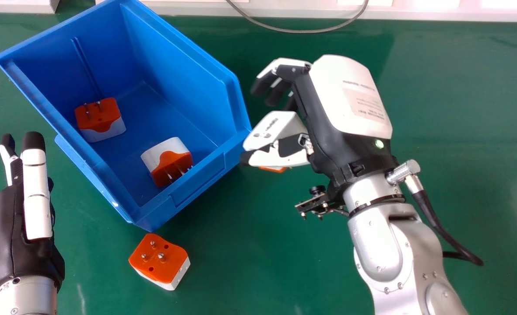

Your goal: Pick all objects and put in blue box

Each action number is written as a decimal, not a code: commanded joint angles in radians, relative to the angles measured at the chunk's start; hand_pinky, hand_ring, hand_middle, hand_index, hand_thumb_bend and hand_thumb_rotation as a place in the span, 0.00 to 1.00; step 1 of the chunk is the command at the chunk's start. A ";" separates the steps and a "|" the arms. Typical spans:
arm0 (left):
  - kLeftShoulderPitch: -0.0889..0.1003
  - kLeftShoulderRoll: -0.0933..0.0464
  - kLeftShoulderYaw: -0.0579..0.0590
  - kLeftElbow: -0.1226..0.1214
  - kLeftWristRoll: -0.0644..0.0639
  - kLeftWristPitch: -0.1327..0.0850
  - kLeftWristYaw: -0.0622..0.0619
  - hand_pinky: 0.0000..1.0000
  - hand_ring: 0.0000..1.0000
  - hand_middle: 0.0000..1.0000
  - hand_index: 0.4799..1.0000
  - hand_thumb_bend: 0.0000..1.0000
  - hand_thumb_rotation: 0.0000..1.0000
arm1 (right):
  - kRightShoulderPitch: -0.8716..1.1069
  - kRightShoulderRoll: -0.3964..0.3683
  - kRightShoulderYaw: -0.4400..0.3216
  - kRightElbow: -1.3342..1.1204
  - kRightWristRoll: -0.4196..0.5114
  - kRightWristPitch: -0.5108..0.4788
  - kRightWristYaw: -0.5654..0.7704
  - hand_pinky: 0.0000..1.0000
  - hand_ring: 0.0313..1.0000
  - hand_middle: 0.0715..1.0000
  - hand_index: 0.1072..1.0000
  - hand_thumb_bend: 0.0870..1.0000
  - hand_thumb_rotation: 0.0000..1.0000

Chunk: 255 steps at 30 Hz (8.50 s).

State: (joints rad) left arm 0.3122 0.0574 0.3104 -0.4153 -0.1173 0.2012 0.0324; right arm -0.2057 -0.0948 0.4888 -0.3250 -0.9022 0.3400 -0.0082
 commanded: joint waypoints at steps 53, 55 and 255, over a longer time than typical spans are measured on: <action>-0.013 -0.016 -0.038 -0.044 0.006 0.017 0.039 1.00 1.00 1.00 1.00 0.62 1.00 | -0.782 0.270 0.130 1.017 0.180 -0.315 -0.124 0.85 0.98 0.98 0.98 0.59 0.90; -0.011 -0.018 -0.040 -0.047 0.006 0.015 0.039 1.00 1.00 1.00 1.00 0.62 1.00 | -0.774 0.274 0.129 1.010 0.173 -0.304 -0.133 0.87 0.99 0.99 0.99 0.62 0.95; -0.062 -0.025 -0.070 0.064 -0.007 -0.087 0.007 1.00 1.00 1.00 1.00 0.61 1.00 | -0.056 0.179 0.516 0.612 -0.236 0.116 0.036 0.55 0.61 0.67 0.50 0.49 0.17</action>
State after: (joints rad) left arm 0.2577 0.0262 0.2399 -0.3293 -0.1204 0.1192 0.0439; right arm -0.2794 0.0338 0.9975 0.2681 -1.1448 0.4491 -0.0083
